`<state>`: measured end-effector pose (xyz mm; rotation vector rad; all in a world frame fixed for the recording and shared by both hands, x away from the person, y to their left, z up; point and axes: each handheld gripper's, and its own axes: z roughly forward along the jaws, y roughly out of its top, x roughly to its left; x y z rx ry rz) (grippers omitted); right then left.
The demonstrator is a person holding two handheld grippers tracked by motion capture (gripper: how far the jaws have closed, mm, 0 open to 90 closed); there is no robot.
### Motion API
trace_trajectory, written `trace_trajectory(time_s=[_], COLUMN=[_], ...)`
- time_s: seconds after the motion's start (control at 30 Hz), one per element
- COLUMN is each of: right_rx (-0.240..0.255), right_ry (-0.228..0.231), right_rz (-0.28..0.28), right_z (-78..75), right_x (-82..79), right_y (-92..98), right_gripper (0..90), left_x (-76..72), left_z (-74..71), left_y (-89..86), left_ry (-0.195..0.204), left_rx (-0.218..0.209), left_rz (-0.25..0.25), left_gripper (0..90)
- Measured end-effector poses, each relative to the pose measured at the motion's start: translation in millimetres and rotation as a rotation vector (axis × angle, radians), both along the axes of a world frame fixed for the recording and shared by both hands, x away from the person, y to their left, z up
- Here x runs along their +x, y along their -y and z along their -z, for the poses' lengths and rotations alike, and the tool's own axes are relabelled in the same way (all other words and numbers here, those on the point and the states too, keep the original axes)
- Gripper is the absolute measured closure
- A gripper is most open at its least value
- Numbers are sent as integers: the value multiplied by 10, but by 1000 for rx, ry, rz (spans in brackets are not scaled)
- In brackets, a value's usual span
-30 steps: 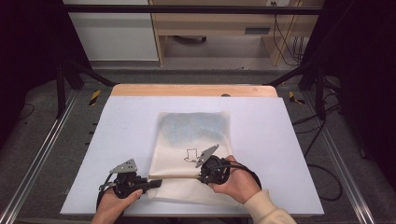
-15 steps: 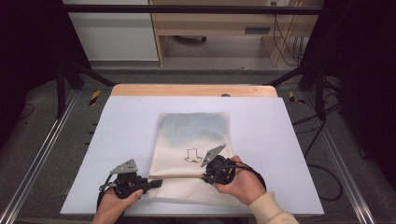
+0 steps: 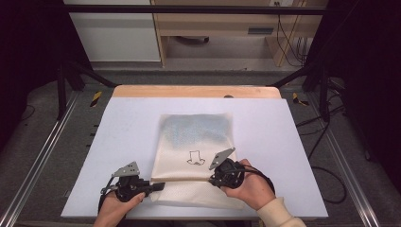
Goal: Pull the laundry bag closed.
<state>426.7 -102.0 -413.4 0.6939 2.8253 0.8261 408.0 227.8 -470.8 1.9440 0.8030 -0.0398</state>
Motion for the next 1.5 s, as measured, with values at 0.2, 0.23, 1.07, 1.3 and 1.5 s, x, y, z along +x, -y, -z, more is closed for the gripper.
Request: trace_trajectory(time_s=[0.2,0.23,1.07,1.3,1.5], right_rx=[-9,-9,-17,-1,55], right_ry=[4,4,12,35,75], right_rz=[-10,-12,21,31,83], right_z=[-11,-12,-58,-27,71], right_x=[0,1,-45,-95,-159], right_y=[-12,-11,159,177,257], right_gripper=[817,817,818,818,819], left_x=[-4,-4,-17,-23,-30], left_z=[1,-4,-24,-47,-48], left_y=[-2,-1,11,18,31], left_ry=[2,3,14,29,37], left_rx=[3,6,12,19,27], left_rz=[1,4,1,3,6], left_gripper=[848,849,849,849,849])
